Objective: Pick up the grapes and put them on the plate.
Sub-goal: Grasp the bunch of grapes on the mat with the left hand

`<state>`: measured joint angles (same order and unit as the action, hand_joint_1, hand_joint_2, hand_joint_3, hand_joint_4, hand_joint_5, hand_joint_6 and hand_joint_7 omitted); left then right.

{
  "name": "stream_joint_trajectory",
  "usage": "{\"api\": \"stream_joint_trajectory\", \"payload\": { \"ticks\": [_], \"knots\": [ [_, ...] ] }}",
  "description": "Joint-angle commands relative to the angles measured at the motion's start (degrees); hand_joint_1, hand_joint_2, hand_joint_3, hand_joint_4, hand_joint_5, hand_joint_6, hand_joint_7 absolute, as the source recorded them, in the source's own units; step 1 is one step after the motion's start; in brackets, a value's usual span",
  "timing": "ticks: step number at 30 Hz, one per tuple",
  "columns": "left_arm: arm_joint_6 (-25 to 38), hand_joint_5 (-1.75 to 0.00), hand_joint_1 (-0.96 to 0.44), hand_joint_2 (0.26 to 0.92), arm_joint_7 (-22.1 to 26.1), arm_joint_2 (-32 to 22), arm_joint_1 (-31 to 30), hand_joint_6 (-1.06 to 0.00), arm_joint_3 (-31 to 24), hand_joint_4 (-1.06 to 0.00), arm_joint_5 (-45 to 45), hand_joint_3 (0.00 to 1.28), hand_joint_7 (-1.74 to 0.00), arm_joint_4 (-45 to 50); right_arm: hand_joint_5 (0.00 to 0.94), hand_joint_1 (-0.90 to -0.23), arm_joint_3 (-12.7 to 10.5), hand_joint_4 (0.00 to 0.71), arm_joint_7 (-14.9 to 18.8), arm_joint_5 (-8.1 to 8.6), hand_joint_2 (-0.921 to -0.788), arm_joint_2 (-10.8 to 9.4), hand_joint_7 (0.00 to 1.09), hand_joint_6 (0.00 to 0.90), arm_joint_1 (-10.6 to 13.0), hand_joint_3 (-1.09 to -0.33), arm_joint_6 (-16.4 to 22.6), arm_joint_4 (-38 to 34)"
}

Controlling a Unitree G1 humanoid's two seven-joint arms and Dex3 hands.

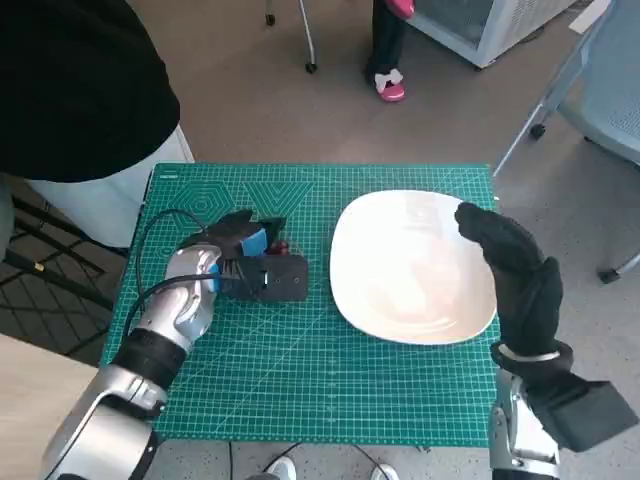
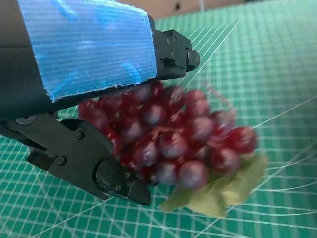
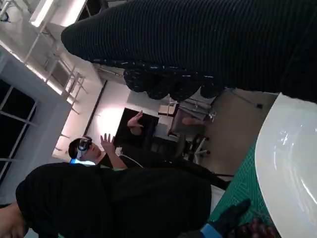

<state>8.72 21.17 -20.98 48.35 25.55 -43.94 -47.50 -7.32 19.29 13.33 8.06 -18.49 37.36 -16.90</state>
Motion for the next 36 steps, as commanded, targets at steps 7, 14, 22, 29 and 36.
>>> {"api": "stream_joint_trajectory", "payload": {
  "ticks": [7,14,22,29,36],
  "knots": [
    [-1.15,0.0,-0.18,0.683,-1.73,1.68,3.71,-0.15,1.15,0.0,2.12,0.0,0.0,-8.7,0.001,-0.614,-0.33,0.423,-0.01,-0.21,-0.921,0.11,0.4,0.086,1.29,-0.866,0.21,-1.29],
    [-1.7,0.0,-0.19,0.679,-2.47,2.43,4.99,-0.14,1.62,0.0,2.95,0.0,0.0,-12.74,0.0,-0.614,-0.35,0.423,-0.01,-0.33,-0.921,0.2,0.4,0.086,1.18,-0.867,0.4,-1.57],
    [-1.78,0.0,-0.19,0.681,-2.89,3.09,5.77,-0.15,2.12,0.0,3.61,0.0,0.0,-15.17,0.0,-0.614,-0.27,0.422,0.01,-0.44,-0.921,0.19,0.4,0.086,0.96,-0.867,0.47,-1.79],
    [-2.52,0.0,-0.17,0.697,-4.22,3.63,6.11,-0.18,2.23,-0.01,4.35,0.01,-0.02,-17.03,0.0,-0.614,-0.25,0.422,0.19,-0.23,-0.921,0.31,0.4,0.085,0.85,-0.868,0.25,-1.88],
    [-4.01,-0.02,-0.09,0.725,-6.61,4.33,6.51,-0.28,2.27,-0.14,4.79,0.02,-0.04,-19.58,0.0,-0.613,-0.24,0.421,0.34,-0.08,-0.921,0.42,0.4,0.083,0.87,-0.869,0.08,-1.87]
  ]
}}
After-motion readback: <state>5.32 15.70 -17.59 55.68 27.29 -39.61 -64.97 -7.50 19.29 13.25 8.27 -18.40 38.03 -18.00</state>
